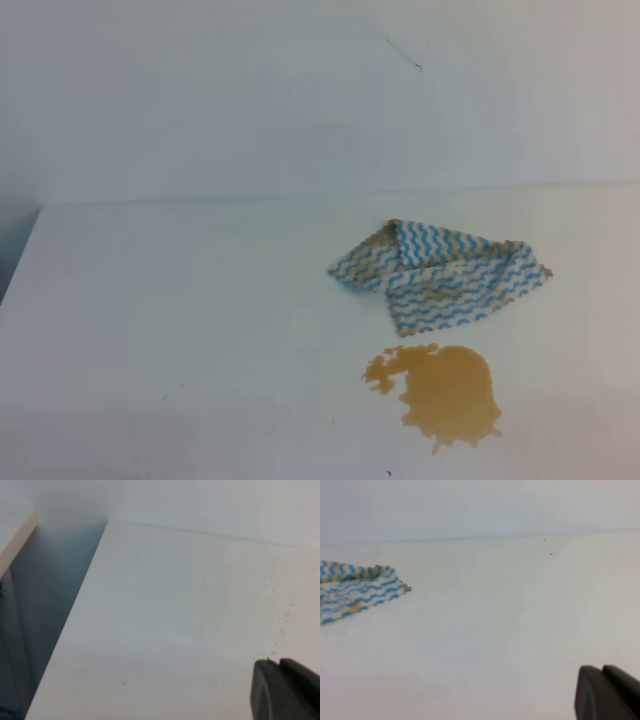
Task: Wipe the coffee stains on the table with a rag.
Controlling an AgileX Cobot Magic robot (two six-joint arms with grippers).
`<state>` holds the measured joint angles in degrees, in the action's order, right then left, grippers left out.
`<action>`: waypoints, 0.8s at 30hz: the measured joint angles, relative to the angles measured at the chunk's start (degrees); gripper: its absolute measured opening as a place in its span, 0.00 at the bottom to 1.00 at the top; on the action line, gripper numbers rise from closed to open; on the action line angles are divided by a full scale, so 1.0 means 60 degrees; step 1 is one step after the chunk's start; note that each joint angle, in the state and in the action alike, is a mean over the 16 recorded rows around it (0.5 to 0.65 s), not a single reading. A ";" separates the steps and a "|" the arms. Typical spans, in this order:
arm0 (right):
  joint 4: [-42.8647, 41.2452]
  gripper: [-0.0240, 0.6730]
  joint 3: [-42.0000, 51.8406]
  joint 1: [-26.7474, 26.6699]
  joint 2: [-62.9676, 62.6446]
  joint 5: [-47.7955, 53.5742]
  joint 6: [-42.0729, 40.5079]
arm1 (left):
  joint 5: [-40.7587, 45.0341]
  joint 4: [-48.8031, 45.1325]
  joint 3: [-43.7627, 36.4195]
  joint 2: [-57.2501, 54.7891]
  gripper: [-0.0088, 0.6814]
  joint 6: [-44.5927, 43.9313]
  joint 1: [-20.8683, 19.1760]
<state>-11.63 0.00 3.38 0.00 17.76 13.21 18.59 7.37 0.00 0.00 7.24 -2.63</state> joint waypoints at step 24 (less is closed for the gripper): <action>-0.0121 0.03 0.0014 0.0000 -0.0015 -0.6471 -0.0485 | 0.0010 0.0000 0.0000 0.0000 0.01 0.0014 0.0000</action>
<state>-12.35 0.08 3.38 -0.09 -21.07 10.30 18.65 7.37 0.00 0.00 7.32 -2.63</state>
